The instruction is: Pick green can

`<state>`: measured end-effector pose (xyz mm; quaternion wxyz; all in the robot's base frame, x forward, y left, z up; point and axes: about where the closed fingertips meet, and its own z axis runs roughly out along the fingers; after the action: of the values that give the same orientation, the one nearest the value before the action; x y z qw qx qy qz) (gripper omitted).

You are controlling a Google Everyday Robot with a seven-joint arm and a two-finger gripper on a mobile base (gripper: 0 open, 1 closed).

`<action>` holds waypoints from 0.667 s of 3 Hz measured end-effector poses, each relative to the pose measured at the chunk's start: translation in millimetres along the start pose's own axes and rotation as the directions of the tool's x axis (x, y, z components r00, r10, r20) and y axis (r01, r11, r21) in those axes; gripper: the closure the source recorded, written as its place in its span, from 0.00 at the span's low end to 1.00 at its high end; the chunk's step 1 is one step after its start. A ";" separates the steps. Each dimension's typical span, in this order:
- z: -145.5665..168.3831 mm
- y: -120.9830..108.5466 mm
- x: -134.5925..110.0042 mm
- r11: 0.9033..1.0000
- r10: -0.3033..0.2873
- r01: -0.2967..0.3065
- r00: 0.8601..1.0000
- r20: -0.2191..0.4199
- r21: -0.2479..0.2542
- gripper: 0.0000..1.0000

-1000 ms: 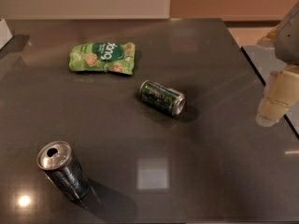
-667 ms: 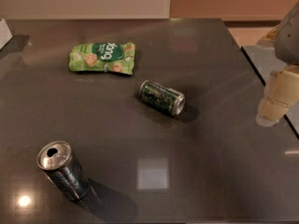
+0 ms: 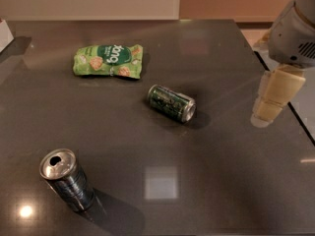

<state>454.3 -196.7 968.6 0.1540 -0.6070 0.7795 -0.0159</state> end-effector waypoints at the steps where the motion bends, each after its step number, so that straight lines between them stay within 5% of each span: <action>1: 28.7 -11.1 -31.5 0.999 0.005 -0.004 1.000 0.017 -0.039 0.00; 2: 57.0 -19.6 -68.1 0.998 0.021 -0.019 0.999 0.026 -0.066 0.00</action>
Offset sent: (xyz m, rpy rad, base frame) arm 0.0730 0.1106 -0.0544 0.0652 0.0999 -0.0140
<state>502.2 -127.8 933.5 0.1443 -0.6041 0.7835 0.0195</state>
